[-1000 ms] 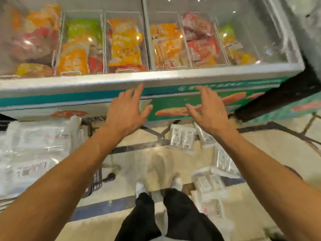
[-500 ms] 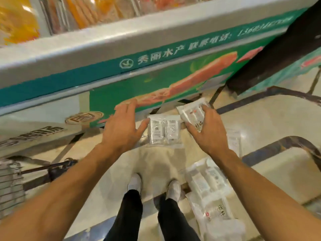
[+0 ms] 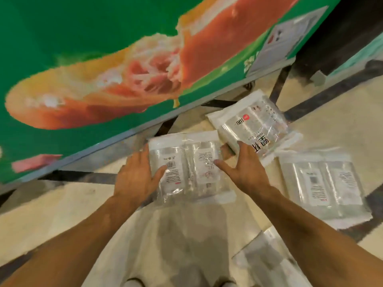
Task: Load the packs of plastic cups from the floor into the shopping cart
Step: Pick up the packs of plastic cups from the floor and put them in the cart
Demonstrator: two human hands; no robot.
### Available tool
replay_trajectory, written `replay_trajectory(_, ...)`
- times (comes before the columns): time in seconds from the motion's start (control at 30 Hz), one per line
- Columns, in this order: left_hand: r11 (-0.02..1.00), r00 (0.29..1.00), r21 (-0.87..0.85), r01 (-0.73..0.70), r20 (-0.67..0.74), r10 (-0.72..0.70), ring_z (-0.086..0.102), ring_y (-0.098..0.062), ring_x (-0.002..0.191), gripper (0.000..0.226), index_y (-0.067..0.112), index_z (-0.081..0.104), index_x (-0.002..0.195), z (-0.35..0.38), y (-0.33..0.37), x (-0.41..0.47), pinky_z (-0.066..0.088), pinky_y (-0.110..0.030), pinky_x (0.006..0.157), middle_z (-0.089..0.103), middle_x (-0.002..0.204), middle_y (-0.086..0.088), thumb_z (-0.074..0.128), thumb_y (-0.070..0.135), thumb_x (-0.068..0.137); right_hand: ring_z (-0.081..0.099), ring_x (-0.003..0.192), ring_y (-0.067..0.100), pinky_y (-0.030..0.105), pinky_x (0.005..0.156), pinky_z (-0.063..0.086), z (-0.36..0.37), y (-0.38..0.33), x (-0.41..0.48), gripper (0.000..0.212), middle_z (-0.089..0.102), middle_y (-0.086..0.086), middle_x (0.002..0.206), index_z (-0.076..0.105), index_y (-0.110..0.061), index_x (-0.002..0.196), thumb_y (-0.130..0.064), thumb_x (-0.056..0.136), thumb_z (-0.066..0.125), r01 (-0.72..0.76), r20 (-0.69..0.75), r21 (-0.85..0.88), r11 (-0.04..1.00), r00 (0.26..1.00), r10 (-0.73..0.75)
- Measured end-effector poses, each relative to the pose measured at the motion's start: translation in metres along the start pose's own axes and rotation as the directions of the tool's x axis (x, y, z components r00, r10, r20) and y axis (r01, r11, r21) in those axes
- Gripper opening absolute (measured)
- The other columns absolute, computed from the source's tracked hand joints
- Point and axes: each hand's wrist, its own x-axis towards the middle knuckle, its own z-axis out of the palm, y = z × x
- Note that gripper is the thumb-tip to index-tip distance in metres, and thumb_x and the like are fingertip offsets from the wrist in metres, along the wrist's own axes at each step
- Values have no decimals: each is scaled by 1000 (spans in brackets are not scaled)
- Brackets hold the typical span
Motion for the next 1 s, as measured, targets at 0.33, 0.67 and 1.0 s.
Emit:
replay_trajectory(0.33,868,981,-458,190,110,-157,53,-23,124,118,17,22,155,119,-26,57,52,-47,105,42,146,-8,90,66,71,54,136,22,53,110,50,125,43,58,125,49,-2,148,29,-33,154,-75,55,92,-67,62,360,930,997,48)
replay_trajectory(0.67,841,991,-524,133,98,-96,55,-25,126,123,22,27,153,-21,17,-42,54,-56,105,47,132,-1,81,83,61,62,124,17,49,101,58,-14,-15,-46,117,58,-10,136,40,-42,148,-72,49,96,-124,36,433,893,992,121)
replay_trajectory(1.0,790,990,-601,121,129,-53,58,-23,129,116,30,24,154,-309,92,-210,53,-52,109,49,143,-1,86,78,68,61,117,22,30,90,43,-301,-169,-227,113,63,-4,129,28,-25,159,-54,72,94,-103,54,435,895,995,89)
